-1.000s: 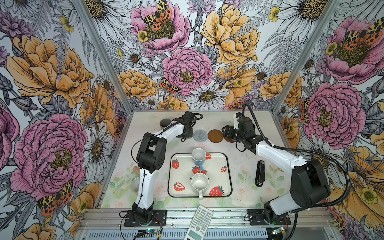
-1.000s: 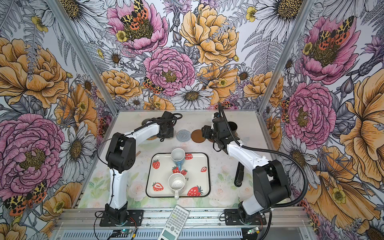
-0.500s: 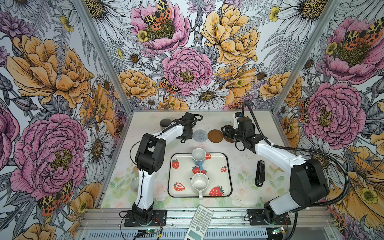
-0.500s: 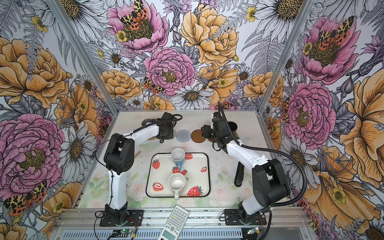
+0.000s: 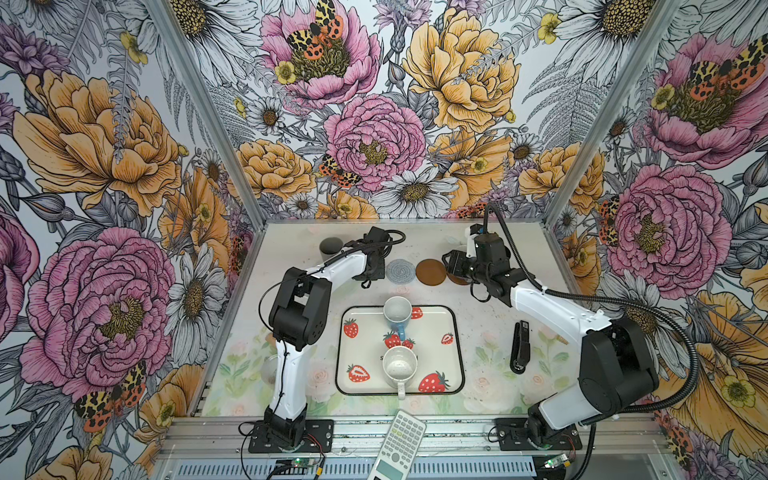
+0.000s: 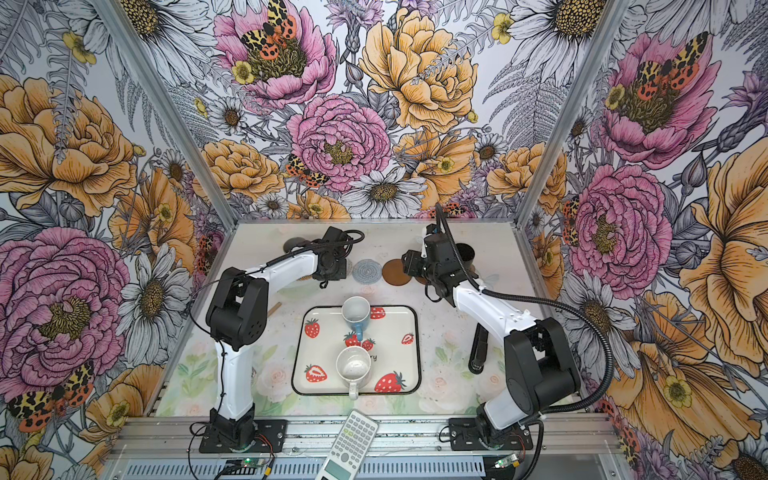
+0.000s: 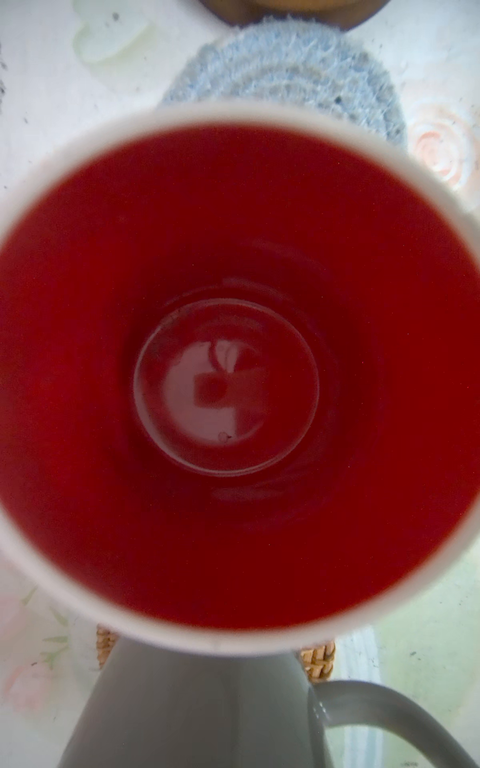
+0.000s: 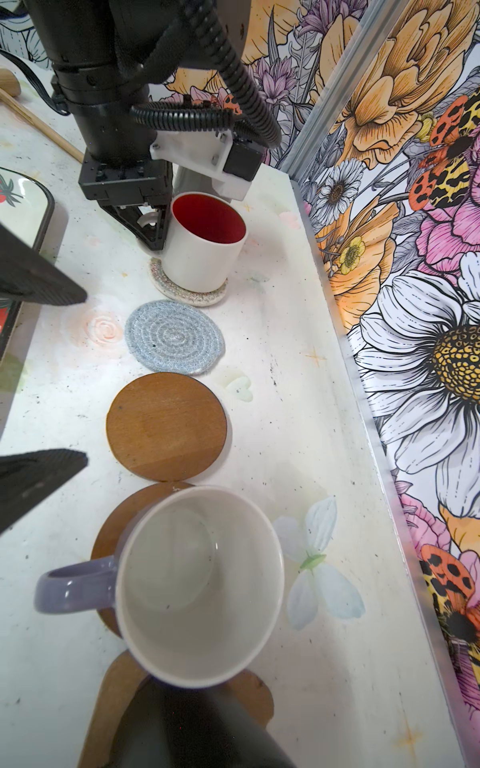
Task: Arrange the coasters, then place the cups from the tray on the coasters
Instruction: 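Lower the red-lined mug onto the rainbow woven coaster beside the grey mug, then open the left gripper and raise it away from the red-lined mug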
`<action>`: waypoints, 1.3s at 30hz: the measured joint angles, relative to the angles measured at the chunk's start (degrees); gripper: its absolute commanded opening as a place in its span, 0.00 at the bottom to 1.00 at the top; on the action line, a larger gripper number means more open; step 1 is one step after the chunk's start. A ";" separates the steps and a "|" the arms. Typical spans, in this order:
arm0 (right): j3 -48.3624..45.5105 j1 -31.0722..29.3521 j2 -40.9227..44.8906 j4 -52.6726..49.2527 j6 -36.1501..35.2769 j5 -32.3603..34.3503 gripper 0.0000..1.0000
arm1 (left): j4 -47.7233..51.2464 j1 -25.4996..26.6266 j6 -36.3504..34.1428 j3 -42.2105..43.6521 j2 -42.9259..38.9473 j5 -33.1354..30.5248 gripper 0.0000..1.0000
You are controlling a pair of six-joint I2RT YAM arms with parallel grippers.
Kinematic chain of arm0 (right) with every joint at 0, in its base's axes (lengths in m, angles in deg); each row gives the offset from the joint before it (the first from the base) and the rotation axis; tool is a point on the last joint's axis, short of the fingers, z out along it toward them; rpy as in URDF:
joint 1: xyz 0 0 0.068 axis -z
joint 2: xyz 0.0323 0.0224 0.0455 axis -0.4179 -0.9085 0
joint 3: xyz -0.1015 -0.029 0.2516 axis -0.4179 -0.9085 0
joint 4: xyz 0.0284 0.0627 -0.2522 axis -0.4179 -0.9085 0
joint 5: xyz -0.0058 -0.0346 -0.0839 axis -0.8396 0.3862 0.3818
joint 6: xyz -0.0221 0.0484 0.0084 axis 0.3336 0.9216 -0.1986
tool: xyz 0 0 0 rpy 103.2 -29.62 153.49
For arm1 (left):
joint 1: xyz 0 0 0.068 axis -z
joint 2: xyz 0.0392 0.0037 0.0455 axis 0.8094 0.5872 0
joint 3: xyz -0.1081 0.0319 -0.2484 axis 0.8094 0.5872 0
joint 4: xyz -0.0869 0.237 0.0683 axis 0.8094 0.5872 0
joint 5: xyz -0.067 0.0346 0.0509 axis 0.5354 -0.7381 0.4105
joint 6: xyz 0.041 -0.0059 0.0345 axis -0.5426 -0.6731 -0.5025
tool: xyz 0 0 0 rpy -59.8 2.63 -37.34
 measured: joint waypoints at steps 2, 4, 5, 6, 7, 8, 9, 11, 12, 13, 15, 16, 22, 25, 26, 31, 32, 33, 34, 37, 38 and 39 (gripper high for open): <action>0.00 0.00 0.00 0.00 0.00 -0.02 0.58 | -0.04 0.00 0.15 0.09 -0.02 0.00 0.00; 0.00 0.00 0.00 0.00 0.00 -0.15 0.58 | -0.15 -0.02 0.17 0.20 -0.07 0.00 0.00; 0.00 0.00 0.00 0.00 0.00 -0.17 0.58 | -0.20 -0.02 0.17 0.20 -0.07 0.02 0.00; 0.00 0.00 0.00 0.00 0.00 -0.17 0.58 | -0.24 -0.02 0.17 0.26 -0.07 0.02 0.01; 0.00 0.00 0.00 0.00 0.00 -0.17 0.57 | -0.28 -0.02 0.17 0.31 -0.13 0.02 0.04; 0.00 0.00 0.00 0.00 0.00 -0.17 0.58 | -0.37 -0.02 0.17 0.42 -0.20 0.04 0.09; 0.00 0.00 0.00 0.00 0.00 -0.17 0.58 | -0.46 -0.02 0.20 0.61 -0.28 0.07 0.12; 0.00 0.00 0.00 0.00 0.00 -0.17 0.57 | -0.55 -0.02 0.28 0.85 -0.48 0.17 0.19; 0.00 0.00 0.00 0.00 0.02 -0.17 0.57 | -0.61 -0.02 0.31 1.01 -0.59 0.24 0.22; 0.00 0.00 0.00 0.00 0.02 -0.15 0.57 | -0.63 -0.02 0.44 1.11 -0.66 0.26 0.24; 0.00 0.00 0.00 0.00 0.02 -0.15 0.57 | -0.92 -0.02 0.76 1.16 -0.92 0.26 0.32; 0.00 0.00 0.00 0.00 0.02 -0.13 0.57 | -0.96 -0.02 1.07 1.16 -1.07 0.28 0.35; 0.00 0.00 0.00 0.00 0.02 0.09 0.57 | -1.68 0.00 1.68 1.16 -2.73 0.59 0.49; 0.00 0.00 0.02 0.00 0.04 0.09 0.57 | -1.97 0.00 1.66 1.36 -3.19 0.70 0.54; 0.00 0.00 0.02 0.00 0.04 0.09 0.57 | -2.01 0.00 1.66 1.57 -3.41 0.70 0.55; 0.00 0.00 0.22 0.00 0.07 0.09 0.57 | -2.16 0.00 1.66 3.32 -5.22 0.70 0.60; -0.02 0.00 0.35 0.00 0.07 0.09 0.57 | -2.19 0.00 1.66 3.78 -5.92 0.68 0.60; -0.02 0.00 0.50 0.00 0.09 0.09 0.57 | -2.16 0.00 1.68 4.24 -6.78 0.68 0.60; -0.02 0.00 0.70 0.02 0.11 0.09 0.57 | -2.23 0.00 1.68 4.72 -7.69 0.68 0.60; -0.02 0.00 1.57 0.00 0.42 0.11 0.57 | -2.78 0.07 1.73 6.32 -11.19 0.66 0.60; -0.04 -0.02 1.95 0.00 0.57 0.13 0.57 | -3.10 0.11 1.75 6.91 -12.52 0.63 0.61; -0.04 -0.13 2.25 0.02 0.70 0.15 0.57 | -3.52 0.22 1.88 7.63 -14.14 0.63 0.61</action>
